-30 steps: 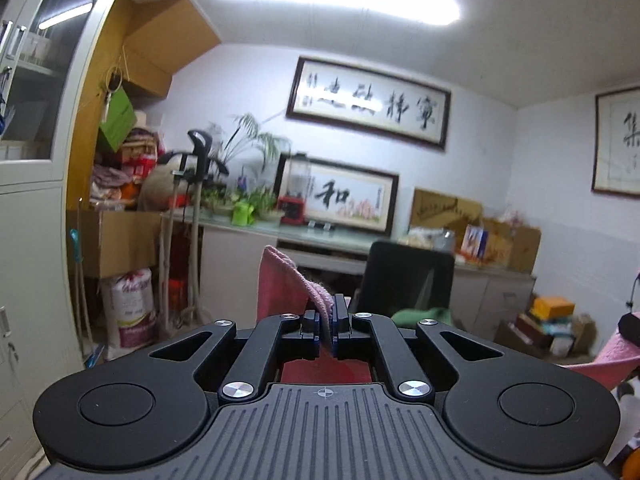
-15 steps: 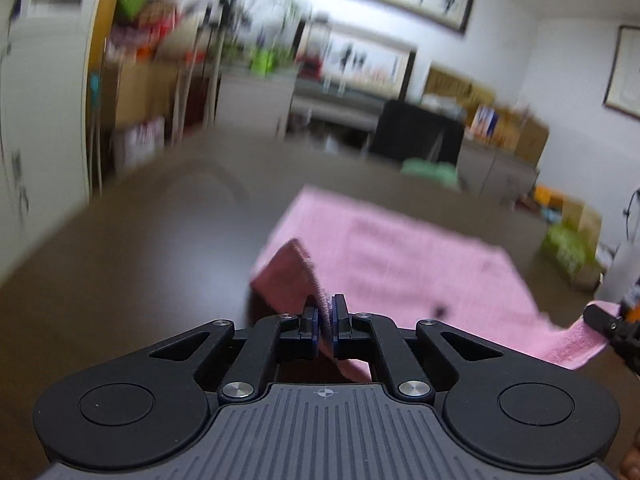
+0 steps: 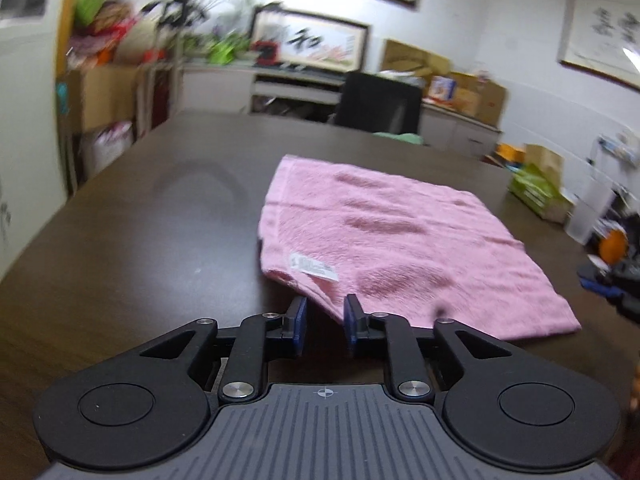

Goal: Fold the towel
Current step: 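Lay the unfolded towel flat on the table and open both tools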

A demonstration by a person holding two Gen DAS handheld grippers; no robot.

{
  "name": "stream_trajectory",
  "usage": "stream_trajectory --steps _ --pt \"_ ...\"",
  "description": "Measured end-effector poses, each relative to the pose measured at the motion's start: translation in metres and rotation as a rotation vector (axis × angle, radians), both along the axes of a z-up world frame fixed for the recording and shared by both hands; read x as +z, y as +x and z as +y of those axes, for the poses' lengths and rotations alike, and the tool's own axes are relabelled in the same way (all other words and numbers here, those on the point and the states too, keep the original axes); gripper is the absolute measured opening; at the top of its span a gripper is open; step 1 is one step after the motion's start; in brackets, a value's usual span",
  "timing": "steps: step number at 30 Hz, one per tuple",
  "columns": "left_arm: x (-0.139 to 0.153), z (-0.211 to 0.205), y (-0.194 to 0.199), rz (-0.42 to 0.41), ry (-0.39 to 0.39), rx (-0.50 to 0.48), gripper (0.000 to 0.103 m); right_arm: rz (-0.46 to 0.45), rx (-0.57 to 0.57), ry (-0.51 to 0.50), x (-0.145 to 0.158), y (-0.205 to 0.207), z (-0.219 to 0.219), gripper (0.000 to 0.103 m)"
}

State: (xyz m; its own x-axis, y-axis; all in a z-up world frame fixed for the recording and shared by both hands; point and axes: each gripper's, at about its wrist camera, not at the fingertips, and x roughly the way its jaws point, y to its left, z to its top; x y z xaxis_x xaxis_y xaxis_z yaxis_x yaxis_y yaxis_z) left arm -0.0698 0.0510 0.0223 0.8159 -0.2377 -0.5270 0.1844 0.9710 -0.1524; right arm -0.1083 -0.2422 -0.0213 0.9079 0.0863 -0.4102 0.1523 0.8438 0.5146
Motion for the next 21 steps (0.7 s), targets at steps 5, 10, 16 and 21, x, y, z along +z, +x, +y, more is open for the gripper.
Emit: stream_trajectory --steps 5,10,16,21 --pt "0.010 0.006 -0.012 -0.094 0.068 -0.008 0.035 0.047 0.109 -0.116 0.000 -0.002 0.011 0.045" --pt "0.007 0.014 0.007 -0.067 0.109 -0.027 0.039 0.079 0.213 -0.191 0.007 -0.005 0.025 0.047" --pt "-0.007 0.014 0.017 -0.028 0.155 -0.180 0.040 0.115 0.293 -0.296 0.011 -0.003 0.038 0.057" --pt "-0.019 0.013 0.023 0.008 0.135 -0.228 0.042 0.129 0.326 -0.344 0.009 0.002 0.043 0.067"
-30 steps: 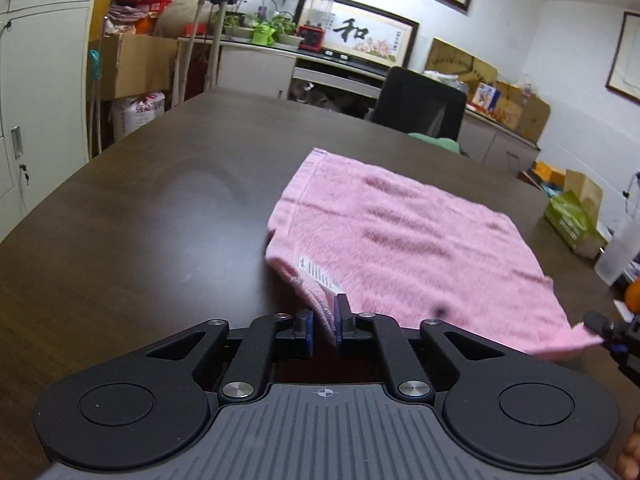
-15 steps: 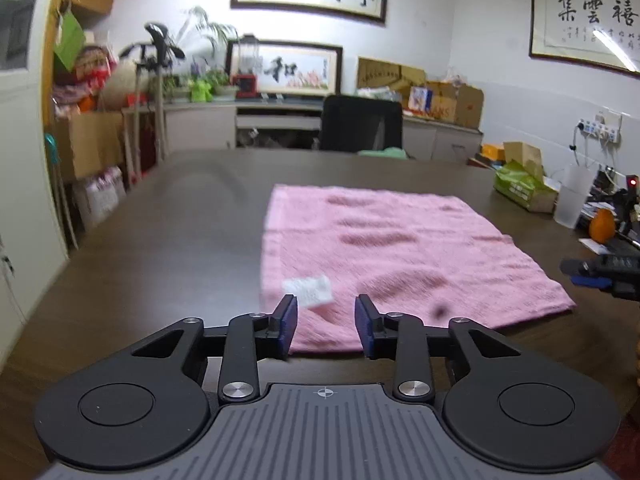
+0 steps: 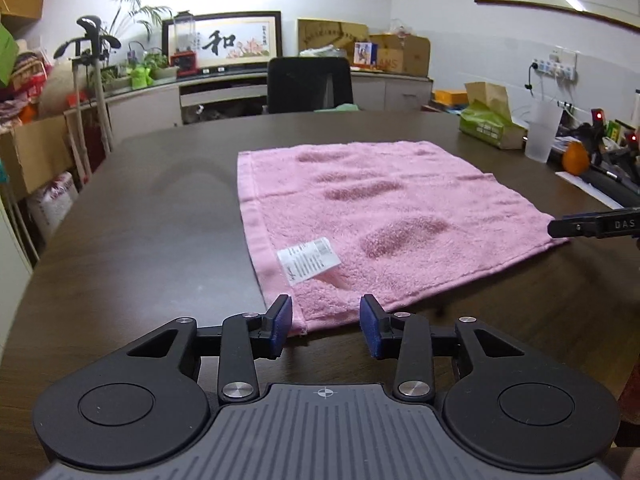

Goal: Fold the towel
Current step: 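Lay the unfolded towel flat on the table and open both tools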

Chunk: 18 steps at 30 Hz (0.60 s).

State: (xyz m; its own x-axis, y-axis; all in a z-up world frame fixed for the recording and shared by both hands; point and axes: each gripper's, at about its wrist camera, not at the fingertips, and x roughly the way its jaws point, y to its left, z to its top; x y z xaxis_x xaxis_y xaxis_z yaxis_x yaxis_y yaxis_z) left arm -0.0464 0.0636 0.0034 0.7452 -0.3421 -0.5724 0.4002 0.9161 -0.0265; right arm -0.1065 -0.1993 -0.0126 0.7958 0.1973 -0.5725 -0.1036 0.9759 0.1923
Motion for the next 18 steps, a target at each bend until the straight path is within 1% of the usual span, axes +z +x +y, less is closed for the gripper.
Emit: stream_trajectory --steps 4,9,11,13,18 --pt "-0.0022 -0.0015 0.0049 -0.001 0.006 0.021 0.049 0.000 0.005 -0.002 -0.0006 0.0024 -0.0001 0.069" --pt "-0.0062 -0.0040 0.0049 0.000 0.024 0.022 0.059 0.000 0.015 -0.008 -0.0013 0.0033 -0.0012 0.070" --pt "-0.0061 -0.0045 0.0040 0.000 0.029 0.025 0.059 0.000 0.017 -0.009 -0.0017 0.0042 -0.0017 0.071" --pt "-0.0056 -0.0041 0.0043 0.006 0.031 0.035 0.062 0.000 0.022 -0.008 -0.0019 0.0051 -0.0020 0.073" --pt "-0.0046 -0.0035 0.0038 0.013 0.029 0.054 0.063 -0.001 0.046 -0.010 -0.0019 0.0054 -0.0026 0.075"
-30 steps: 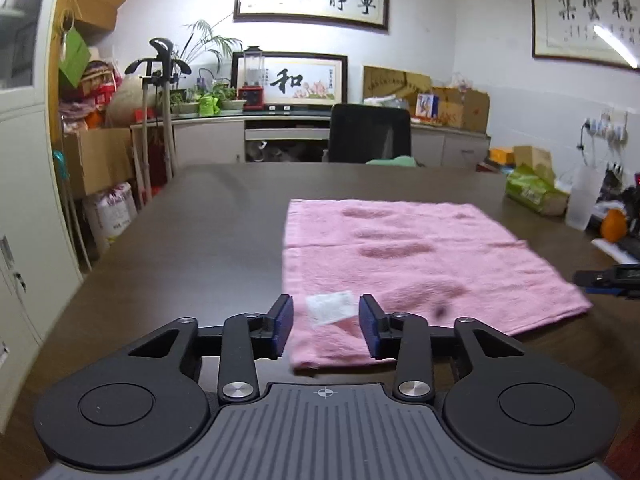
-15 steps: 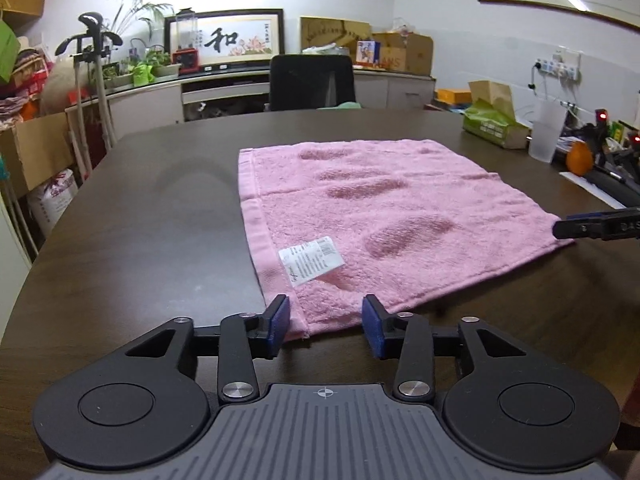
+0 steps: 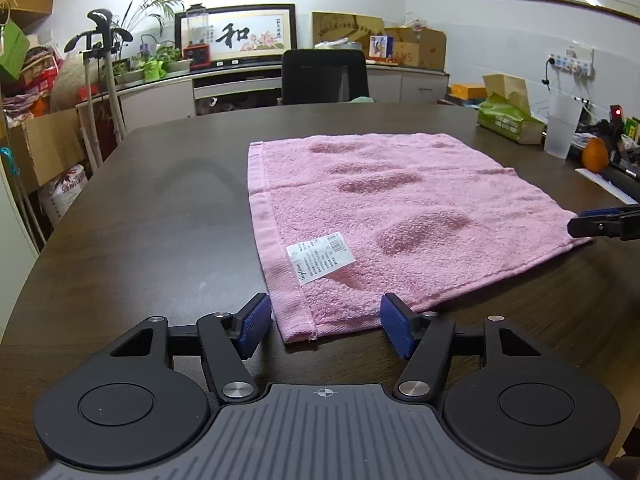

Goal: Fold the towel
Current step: 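Lay the unfolded towel flat on the table and open both tools, then close both tools on the towel edge beside the white tag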

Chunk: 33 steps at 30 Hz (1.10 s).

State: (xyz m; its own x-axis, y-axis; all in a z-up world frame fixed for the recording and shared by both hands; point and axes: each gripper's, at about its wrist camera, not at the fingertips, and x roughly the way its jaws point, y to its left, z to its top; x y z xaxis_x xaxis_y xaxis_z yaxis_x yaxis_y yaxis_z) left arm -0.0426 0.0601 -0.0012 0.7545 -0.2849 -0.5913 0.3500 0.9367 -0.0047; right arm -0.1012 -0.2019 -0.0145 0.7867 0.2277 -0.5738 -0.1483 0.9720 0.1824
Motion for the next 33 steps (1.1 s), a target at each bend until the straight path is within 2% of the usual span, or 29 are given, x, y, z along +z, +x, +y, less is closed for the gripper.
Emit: stream_trajectory --steps 4,8,9,16,18,21,22,23,29,33 --pt "0.001 -0.002 -0.002 0.002 -0.001 0.007 0.056 0.001 0.016 -0.012 0.000 0.000 0.001 0.077" --pt "0.002 -0.005 -0.005 0.002 -0.011 -0.002 0.040 0.010 0.036 -0.049 -0.001 0.000 0.004 0.090" --pt "0.002 -0.006 -0.005 0.001 -0.011 -0.003 0.037 0.010 0.036 -0.057 -0.001 0.000 0.005 0.091" --pt "0.002 -0.011 -0.008 0.000 -0.011 0.006 0.032 0.015 0.072 -0.078 -0.001 0.001 0.007 0.089" --pt "0.003 -0.012 -0.008 0.000 -0.012 0.007 0.030 0.013 0.077 -0.111 -0.002 0.000 0.010 0.082" --pt "0.003 -0.014 -0.008 0.004 -0.012 0.008 0.026 -0.003 0.070 -0.157 -0.002 -0.003 0.013 0.057" --pt "0.003 -0.015 -0.009 0.005 -0.011 0.008 0.025 -0.007 0.064 -0.158 -0.001 -0.004 0.011 0.042" --pt "0.003 -0.015 -0.009 0.005 -0.009 0.008 0.024 -0.010 0.052 -0.150 -0.001 -0.005 0.008 0.033" --pt "0.004 -0.020 -0.011 0.004 -0.003 0.006 0.013 -0.016 0.026 -0.080 -0.003 -0.010 -0.004 0.013" --pt "0.004 -0.024 -0.014 0.001 -0.001 0.019 0.008 -0.043 0.013 -0.054 -0.003 -0.017 -0.005 0.011"
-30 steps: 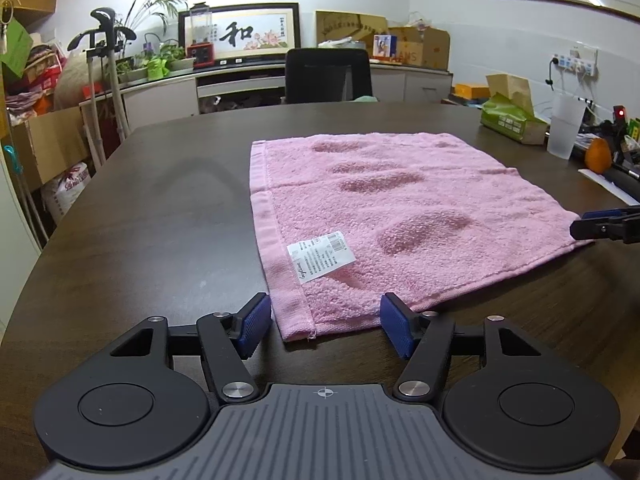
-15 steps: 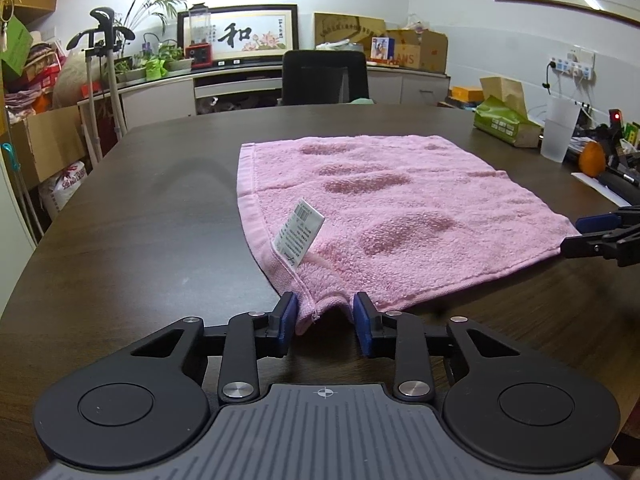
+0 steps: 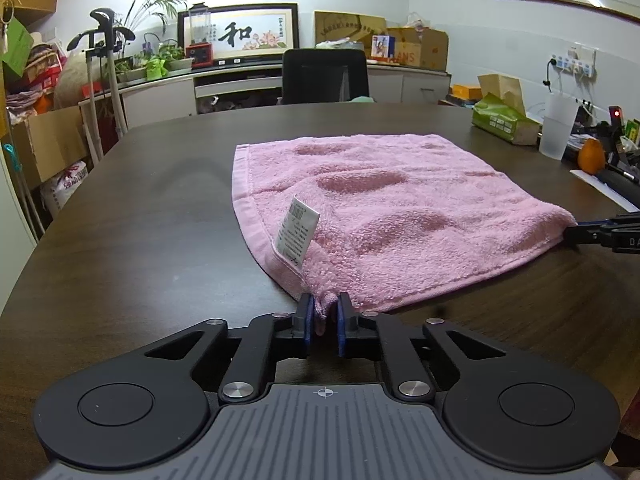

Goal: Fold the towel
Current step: 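Close both tools on the towel edge beside the white tag, then lift the gripped edge with both tools, fold it over the towel, open both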

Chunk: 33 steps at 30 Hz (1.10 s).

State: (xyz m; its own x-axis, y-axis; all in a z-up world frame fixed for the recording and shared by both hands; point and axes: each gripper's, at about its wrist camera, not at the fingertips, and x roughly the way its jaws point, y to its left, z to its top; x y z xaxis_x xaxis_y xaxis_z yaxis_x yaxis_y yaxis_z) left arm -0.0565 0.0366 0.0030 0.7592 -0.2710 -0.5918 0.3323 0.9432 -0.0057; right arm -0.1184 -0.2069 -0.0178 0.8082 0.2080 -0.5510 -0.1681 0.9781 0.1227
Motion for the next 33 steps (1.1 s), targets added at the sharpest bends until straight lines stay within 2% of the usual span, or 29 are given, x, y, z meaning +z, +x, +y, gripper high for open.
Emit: stream_trajectory --steps 8,14,18,22,24,28,33 --pt "0.016 0.002 -0.017 -0.015 -0.031 0.032 0.006 -0.080 0.005 0.078 0.019 -0.023 -0.013 0.011" --pt "0.055 0.004 -0.045 -0.117 -0.057 0.050 0.006 -0.183 0.007 0.151 0.053 -0.045 -0.026 0.011" --pt "0.079 0.003 -0.042 -0.176 -0.073 0.060 0.007 -0.224 -0.012 0.192 0.068 -0.035 -0.035 0.011" --pt "0.088 -0.007 -0.007 -0.172 -0.068 0.062 0.007 -0.244 -0.040 0.243 0.080 -0.017 -0.044 0.011" --pt "0.087 -0.013 0.019 -0.141 -0.071 0.077 0.007 -0.243 -0.060 0.266 0.083 -0.002 -0.048 0.011" --pt "0.081 -0.020 0.052 -0.108 -0.062 0.108 0.007 -0.231 -0.076 0.256 0.087 0.031 -0.047 0.011" --pt "0.068 -0.030 0.106 -0.068 -0.038 0.149 0.007 -0.165 -0.117 0.231 0.080 0.088 -0.045 0.011"
